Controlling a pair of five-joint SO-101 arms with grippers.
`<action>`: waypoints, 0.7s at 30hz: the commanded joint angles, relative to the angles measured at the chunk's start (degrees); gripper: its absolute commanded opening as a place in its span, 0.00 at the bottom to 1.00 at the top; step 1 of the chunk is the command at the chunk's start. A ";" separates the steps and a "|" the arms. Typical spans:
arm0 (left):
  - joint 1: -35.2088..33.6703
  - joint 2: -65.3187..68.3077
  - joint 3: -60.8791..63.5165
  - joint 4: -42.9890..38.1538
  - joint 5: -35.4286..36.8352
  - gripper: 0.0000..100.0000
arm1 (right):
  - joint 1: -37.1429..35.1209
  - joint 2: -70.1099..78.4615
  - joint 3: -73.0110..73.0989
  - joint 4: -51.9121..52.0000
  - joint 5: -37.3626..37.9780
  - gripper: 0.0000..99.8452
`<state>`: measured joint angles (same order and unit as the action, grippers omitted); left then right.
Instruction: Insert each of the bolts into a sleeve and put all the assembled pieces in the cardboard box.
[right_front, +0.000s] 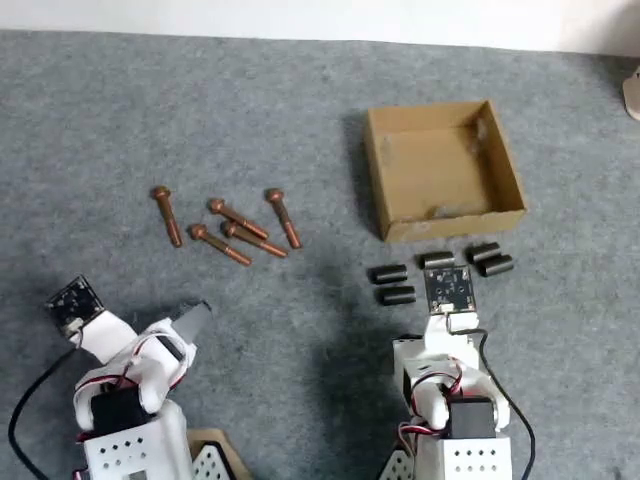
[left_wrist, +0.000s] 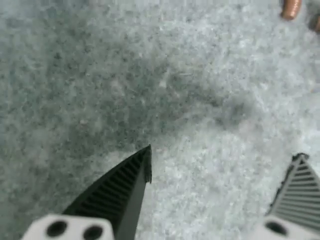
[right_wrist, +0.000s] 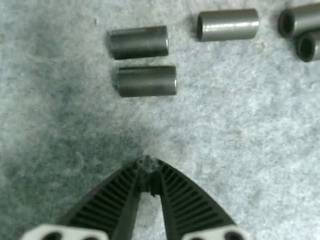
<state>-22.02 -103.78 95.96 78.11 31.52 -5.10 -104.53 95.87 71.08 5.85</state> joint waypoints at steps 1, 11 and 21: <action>1.45 -0.75 0.31 -0.09 0.09 0.38 | -0.31 -0.48 5.93 0.22 0.26 0.00; 1.01 -0.66 -6.29 -9.67 -10.29 0.19 | -0.31 -0.48 5.93 0.22 0.26 0.00; 1.01 -0.57 -5.85 -22.59 -16.88 0.13 | -0.31 -0.48 5.93 0.22 0.26 0.00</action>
<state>-22.02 -103.87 91.74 59.47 16.22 -5.10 -104.53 95.87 71.08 5.85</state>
